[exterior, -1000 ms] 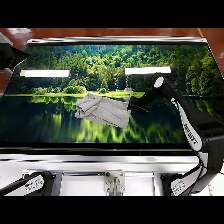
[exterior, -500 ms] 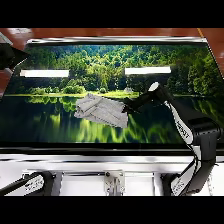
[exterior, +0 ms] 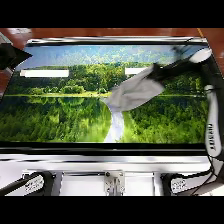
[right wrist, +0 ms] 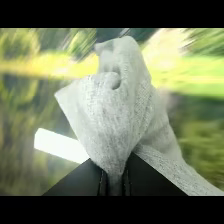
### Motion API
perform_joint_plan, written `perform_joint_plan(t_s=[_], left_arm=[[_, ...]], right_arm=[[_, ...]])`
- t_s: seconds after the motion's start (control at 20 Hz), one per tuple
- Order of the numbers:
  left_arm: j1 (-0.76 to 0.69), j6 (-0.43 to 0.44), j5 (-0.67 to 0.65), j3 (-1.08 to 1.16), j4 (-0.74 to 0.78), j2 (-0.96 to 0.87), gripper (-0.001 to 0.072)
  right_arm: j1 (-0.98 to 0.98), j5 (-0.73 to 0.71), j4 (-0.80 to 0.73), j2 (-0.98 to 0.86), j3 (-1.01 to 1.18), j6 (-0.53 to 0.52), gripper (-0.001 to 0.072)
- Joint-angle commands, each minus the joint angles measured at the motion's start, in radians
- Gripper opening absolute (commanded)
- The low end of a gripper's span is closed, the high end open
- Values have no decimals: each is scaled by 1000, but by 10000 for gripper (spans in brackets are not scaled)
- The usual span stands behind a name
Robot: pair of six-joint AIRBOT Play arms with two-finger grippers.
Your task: Fold the shirts.
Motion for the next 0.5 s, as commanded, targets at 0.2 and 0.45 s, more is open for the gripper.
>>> perform_joint_plan(t_s=[0.2,0.45], left_arm=[[-3,-4,-37,0,0,1,34],[-4,-4,-89,0,0,1,35]], right_arm=[[-408,309,-351,41,122,141,56],[-610,340,-443,41,39,110,56]])
